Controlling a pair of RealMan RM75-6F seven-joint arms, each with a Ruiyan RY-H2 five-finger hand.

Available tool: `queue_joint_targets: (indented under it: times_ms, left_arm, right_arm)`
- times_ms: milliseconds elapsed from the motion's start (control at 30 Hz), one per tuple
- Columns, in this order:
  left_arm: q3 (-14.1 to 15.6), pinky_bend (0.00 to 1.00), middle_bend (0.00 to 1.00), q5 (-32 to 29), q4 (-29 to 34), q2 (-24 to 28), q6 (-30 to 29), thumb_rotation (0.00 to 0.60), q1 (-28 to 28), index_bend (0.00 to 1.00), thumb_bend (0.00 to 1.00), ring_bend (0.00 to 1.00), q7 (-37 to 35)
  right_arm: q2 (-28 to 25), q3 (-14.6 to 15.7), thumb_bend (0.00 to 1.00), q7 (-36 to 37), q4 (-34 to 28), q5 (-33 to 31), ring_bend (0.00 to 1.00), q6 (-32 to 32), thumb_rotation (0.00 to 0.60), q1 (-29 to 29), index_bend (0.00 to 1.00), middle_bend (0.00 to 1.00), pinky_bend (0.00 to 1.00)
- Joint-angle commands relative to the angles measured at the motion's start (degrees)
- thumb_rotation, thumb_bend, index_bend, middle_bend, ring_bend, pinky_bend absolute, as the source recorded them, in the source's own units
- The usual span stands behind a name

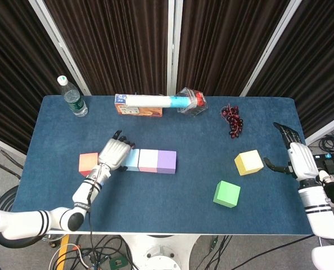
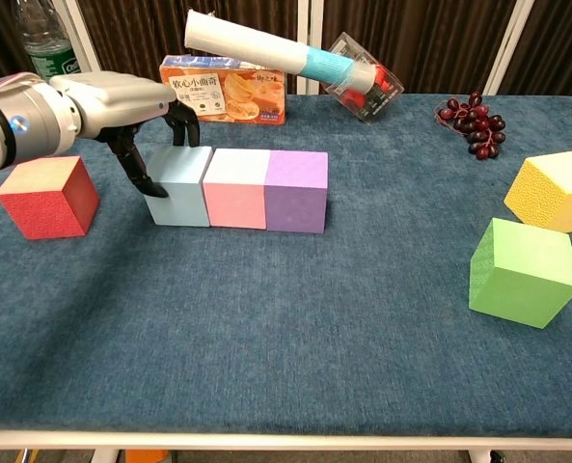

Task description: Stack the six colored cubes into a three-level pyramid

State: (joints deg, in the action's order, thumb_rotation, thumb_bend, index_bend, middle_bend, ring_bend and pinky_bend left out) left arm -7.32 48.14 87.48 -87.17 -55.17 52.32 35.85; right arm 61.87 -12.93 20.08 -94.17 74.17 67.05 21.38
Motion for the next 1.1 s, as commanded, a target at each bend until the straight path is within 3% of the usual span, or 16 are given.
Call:
queue_joint_targets:
  times_ms: [33,1100]
  left_arm:
    - [0.1,0.0,0.45,-0.1,0.2,0.1,-0.3,0.6,0.0,0.37,0.13,0.2,0.4]
    - [-0.5,0.0,0.45,-2.2,-0.3,-1.1,0.1,0.6,1.3,0.37,0.13,0.2,1.5]
  right_arm:
    - [0.0,0.0,0.22,0.1,0.1,0.0,0.0,0.0,0.6,0.0,0.0,0.08,0.0]
    - [0.2,-0.1,0.22,0.8,0.9,-0.4,0.0,-0.9,0.6,0.0,0.0,0.08,0.0]
